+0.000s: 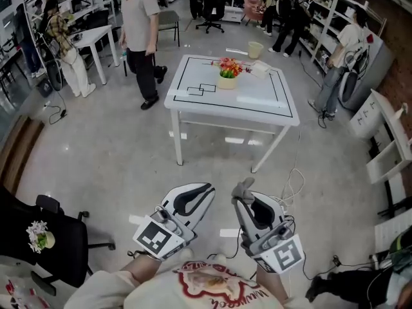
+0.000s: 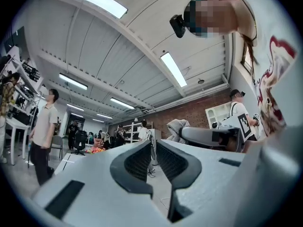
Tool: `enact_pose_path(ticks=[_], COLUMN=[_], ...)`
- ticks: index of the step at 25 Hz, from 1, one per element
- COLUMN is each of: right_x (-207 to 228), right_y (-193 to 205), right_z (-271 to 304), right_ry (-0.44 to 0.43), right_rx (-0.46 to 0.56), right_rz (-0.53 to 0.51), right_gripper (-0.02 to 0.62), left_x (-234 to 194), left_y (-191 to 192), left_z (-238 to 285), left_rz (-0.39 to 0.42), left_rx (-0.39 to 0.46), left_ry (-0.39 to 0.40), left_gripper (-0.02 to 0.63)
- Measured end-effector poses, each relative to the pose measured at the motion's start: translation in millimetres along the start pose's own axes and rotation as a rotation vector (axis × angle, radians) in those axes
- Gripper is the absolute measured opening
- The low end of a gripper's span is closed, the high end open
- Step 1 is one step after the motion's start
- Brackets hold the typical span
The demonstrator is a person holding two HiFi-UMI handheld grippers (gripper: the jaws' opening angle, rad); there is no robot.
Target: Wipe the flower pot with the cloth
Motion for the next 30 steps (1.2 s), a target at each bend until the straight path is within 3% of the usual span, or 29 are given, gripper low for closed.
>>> enact_pose_path(ticks=[9,30], right_x=[11,7], right_y=[3,13], right_z=[-17,-5], right_ry=[0.000,-0.019], right_rx=[-0.018,-0.023], right_rz=[-0.019,-0.035], right_gripper=[0.064,0.064], left_x=[18,8], left_y=[15,18], left_z=[13,12], left_rz=[-0.016,-0.005], left_rx=[-0.028,-0.036], left_ry=[-0.020,-0.013], left_gripper=[0.038,0.038])
Point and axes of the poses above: the fingertips, and each gripper's own axes: z forward along the fingers, x to its right, y out of its underside, the point moved 2 cm from there along -z, backward along the fingers, and after that the axes turned 12 degrees about y, right-handed, at the moved point
